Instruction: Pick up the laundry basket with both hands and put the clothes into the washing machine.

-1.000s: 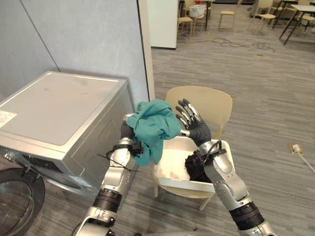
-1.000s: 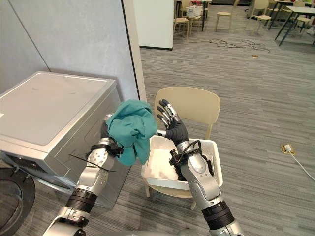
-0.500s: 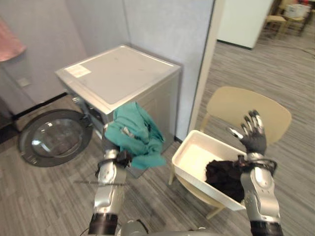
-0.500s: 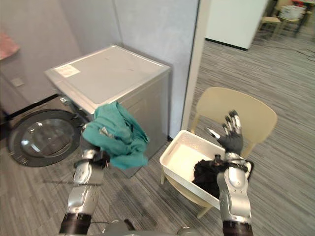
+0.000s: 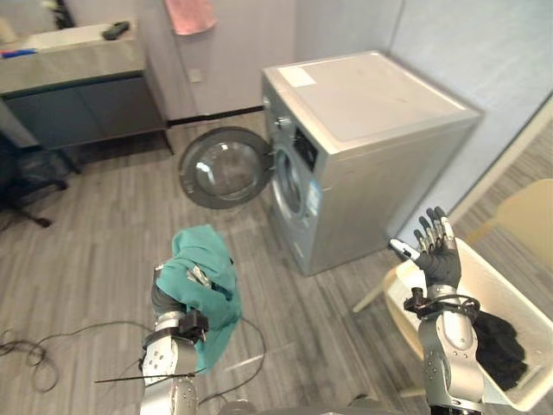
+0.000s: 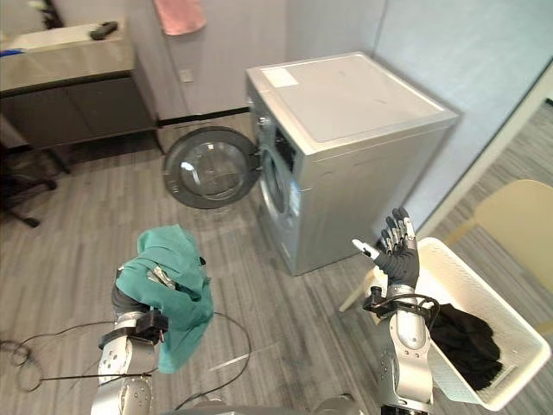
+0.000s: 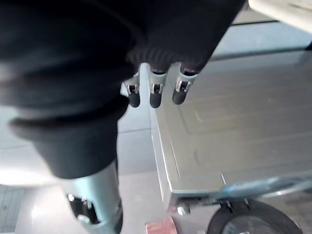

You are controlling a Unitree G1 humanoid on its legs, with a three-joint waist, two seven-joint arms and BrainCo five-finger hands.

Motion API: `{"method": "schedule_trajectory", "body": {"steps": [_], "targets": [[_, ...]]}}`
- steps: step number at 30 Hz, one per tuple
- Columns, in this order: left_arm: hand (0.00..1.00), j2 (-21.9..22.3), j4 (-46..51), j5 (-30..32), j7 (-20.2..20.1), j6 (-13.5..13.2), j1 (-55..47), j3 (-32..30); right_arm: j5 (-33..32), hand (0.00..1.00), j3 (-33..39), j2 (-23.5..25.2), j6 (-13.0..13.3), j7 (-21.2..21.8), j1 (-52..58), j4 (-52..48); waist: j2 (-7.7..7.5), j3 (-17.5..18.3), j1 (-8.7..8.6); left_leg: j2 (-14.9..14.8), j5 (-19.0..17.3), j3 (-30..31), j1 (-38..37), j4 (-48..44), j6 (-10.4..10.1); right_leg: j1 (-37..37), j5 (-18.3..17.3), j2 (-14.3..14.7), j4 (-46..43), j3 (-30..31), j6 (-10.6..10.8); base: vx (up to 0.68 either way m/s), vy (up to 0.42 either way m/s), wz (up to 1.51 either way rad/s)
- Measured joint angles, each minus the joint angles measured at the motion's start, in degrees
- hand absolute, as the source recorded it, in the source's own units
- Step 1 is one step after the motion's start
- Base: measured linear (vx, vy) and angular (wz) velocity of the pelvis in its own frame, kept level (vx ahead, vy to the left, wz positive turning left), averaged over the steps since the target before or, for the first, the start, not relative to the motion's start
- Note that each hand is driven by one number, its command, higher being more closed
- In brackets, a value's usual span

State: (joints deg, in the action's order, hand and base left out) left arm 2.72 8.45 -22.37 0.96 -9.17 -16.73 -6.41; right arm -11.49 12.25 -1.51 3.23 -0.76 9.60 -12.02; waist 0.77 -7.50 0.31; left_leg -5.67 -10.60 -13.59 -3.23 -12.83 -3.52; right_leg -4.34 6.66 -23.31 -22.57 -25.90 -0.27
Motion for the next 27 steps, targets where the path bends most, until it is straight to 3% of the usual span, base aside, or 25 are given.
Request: {"method": "schedule_trajectory", "body": {"steps": [1,2,3,5,7,9,10,11,12,13,15,16,18,19,20,21,23,24,25,26,27], "targets": [[1.00,0.34,-0.04,0.46,-0.16,-0.03,0.01,0.62,0.63,0.00,-0.50,0.45,-0.28,0.21,0.83,-0.02,1.01,-0.73,-1.17,0.31,0.07,3.29,0.81,0.16,1.56,-3.06,-3.47,2.34,-4.65,11.54,-1.29,-0.11,0.148,1.37],[1.00,-0.02,-0.07,0.51,-0.18,-0.03,0.11,0.65,0.75,0.00,-0.90,0.86,-0.29,0.59,1.42,-0.24,0.62,-0.69,-1.78,0.35,0.39,5.41,1.66,0.22,2.08,-3.37,-7.39,5.09,-5.42,16.27,0.10,-0.09,0.001,1.58],[1.00,-0.94,-0.06,0.51,-0.21,-0.08,0.50,0.66,0.79,0.00,-1.88,1.52,-0.27,1.10,2.33,-0.54,-0.57,-0.93,-2.88,0.90,0.75,8.60,3.31,0.49,2.59,-3.55,-12.32,11.06,-4.88,22.54,2.24,-0.02,-0.074,1.42],[1.00,-2.02,-0.24,0.50,-0.57,-0.01,0.78,1.30,0.76,0.00,-3.19,2.45,0.12,2.38,2.46,-0.78,-3.15,-2.31,-2.66,2.42,0.92,11.51,5.19,-0.88,2.28,-3.80,-14.78,18.33,2.90,26.87,3.32,0.02,-0.105,1.11],[1.00,-1.30,-1.46,0.50,-0.81,0.93,1.22,4.11,0.59,0.00,-4.42,2.46,0.26,3.27,3.59,-0.88,-1.13,-3.76,-2.50,2.54,-0.02,14.80,7.46,-4.23,1.83,-2.45,-14.84,19.86,3.43,28.76,4.37,0.05,-0.054,0.67],[1.00,-0.85,-1.41,0.52,-0.90,1.48,2.66,6.47,0.55,0.00,-5.89,2.88,0.17,3.41,4.55,-1.55,0.09,-5.29,-2.99,2.83,-0.07,16.96,7.20,-3.66,1.95,-6.71,-15.13,20.92,-7.25,31.22,3.62,0.04,-0.081,0.66],[1.00,-0.71,-1.62,0.56,-0.94,1.48,4.77,8.44,0.39,0.00,-8.51,3.38,-0.02,3.54,7.02,-2.50,0.52,-6.05,-4.30,2.87,-0.11,20.06,6.07,-3.38,1.85,-11.38,-18.10,24.47,-13.67,37.35,2.57,0.06,-0.172,0.90],[1.00,-0.63,-1.60,0.56,-1.00,1.39,5.58,9.18,0.30,0.00,-9.70,3.36,-0.01,3.61,8.16,-3.12,0.53,-6.07,-4.58,2.85,-0.31,21.17,5.93,-3.46,1.49,-11.29,-18.69,25.36,-10.68,40.07,2.93,0.14,-0.251,1.12],[1.00,-0.78,-1.38,0.56,-1.06,1.31,6.88,10.31,0.25,0.00,-11.93,3.43,-0.05,3.97,9.64,-4.25,-1.46,-5.75,-4.58,3.94,-0.76,22.23,5.69,-3.55,0.75,-10.78,-18.05,24.73,-3.68,42.01,4.22,0.16,-0.280,0.91],[1.00,-0.66,-1.57,0.59,-1.13,1.20,7.30,11.09,0.24,0.00,-13.90,3.30,-0.08,4.79,10.07,-4.86,-2.30,-5.71,-4.88,4.62,-1.88,23.72,5.19,-3.86,-0.81,-10.45,-14.43,23.33,-2.68,40.16,5.20,0.18,-0.273,0.80],[1.00,0.55,-1.18,0.67,-1.15,1.26,6.55,12.65,0.26,0.00,-15.76,2.31,-0.10,4.97,10.69,-5.30,-1.00,-4.84,-4.76,3.17,-2.34,24.15,4.38,-3.62,-0.64,-11.23,-15.53,22.61,-3.36,34.18,3.50,0.23,-0.204,0.36],[1.00,0.71,-0.99,0.68,-1.45,1.22,6.40,13.47,0.27,0.00,-16.78,2.28,-0.34,5.13,10.63,-5.25,-0.10,-4.97,-4.21,1.43,-4.96,23.66,4.83,-7.18,0.29,-10.88,-17.34,22.47,-5.65,30.29,2.10,0.30,-0.176,0.31],[1.00,0.94,-0.91,0.67,-2.04,1.29,5.62,14.06,0.39,0.00,-18.30,2.22,-0.98,5.87,11.04,-5.32,1.13,-5.34,-5.67,-0.94,-6.07,20.58,10.31,-25.60,-0.81,-8.92,-21.50,24.12,-8.85,27.54,0.08,0.21,-0.139,0.50],[1.00,1.03,0.39,0.50,-2.06,1.45,3.62,14.44,0.95,0.00,-18.97,0.95,-1.24,5.81,12.60,-5.85,2.74,-5.23,-5.79,-4.47,-1.16,18.70,16.34,-40.25,-3.84,-6.84,-24.17,25.96,-10.66,25.62,-0.94,0.22,-0.141,0.22],[1.00,0.98,1.04,0.47,-2.04,1.44,2.71,14.30,1.13,0.00,-19.14,0.42,-1.36,5.75,13.39,-5.99,3.21,-5.07,-5.29,-6.07,1.56,17.62,18.01,-44.15,-3.13,-6.40,-24.97,27.03,-11.28,25.87,-1.47,0.27,-0.147,-0.25],[1.00,0.99,2.39,0.46,-1.92,1.44,1.08,13.41,1.49,0.00,-19.84,-0.17,-1.60,5.52,14.65,-5.98,4.22,-5.35,-3.87,-8.97,8.02,15.52,19.96,-49.53,-1.68,-5.06,-26.04,28.46,-11.78,26.56,-2.70,0.33,-0.117,-0.55],[1.00,1.06,2.72,0.48,-1.65,1.41,0.04,11.31,1.81,0.00,-20.08,-0.01,-1.94,4.85,16.06,-5.97,4.01,-5.11,-2.90,-10.89,19.29,14.01,22.68,-53.85,-0.06,-2.91,-26.43,29.17,-10.37,28.53,-3.60,0.36,-0.080,-0.49],[1.00,1.08,2.70,0.50,-1.32,1.42,-0.50,10.59,1.92,0.00,-20.32,-0.32,-2.18,4.20,16.56,-5.46,3.68,-5.24,-2.17,-11.58,19.02,13.26,25.15,-56.90,-0.28,-1.08,-26.43,29.38,-9.01,30.03,-3.85,0.45,-0.060,-0.48],[1.00,1.07,2.66,0.51,-0.93,1.48,-0.51,10.63,1.92,0.00,-19.76,-0.91,-2.48,3.48,16.32,-4.35,3.68,-5.22,-2.11,-11.62,12.76,12.08,26.57,-58.32,0.40,0.57,-25.98,29.38,-7.57,31.76,-3.33,0.46,-0.056,-0.51],[1.00,1.05,2.66,0.47,-0.96,1.47,-0.50,10.61,1.93,0.00,-19.71,-1.24,-2.57,3.24,16.11,-3.77,3.62,-5.21,-2.08,-11.82,10.48,11.21,26.86,-57.92,1.57,1.52,-25.96,29.33,-6.62,32.65,-3.32,0.39,-0.001,-0.69],[1.00,0.97,2.58,0.46,-0.98,1.46,-0.50,10.46,2.13,0.00,-19.78,-1.31,-2.58,3.20,15.47,-2.26,3.17,-5.06,-1.78,-12.33,5.55,10.28,27.26,-52.94,1.93,4.00,-25.89,29.32,-4.10,35.43,-3.21,0.31,0.038,-0.68]]}}
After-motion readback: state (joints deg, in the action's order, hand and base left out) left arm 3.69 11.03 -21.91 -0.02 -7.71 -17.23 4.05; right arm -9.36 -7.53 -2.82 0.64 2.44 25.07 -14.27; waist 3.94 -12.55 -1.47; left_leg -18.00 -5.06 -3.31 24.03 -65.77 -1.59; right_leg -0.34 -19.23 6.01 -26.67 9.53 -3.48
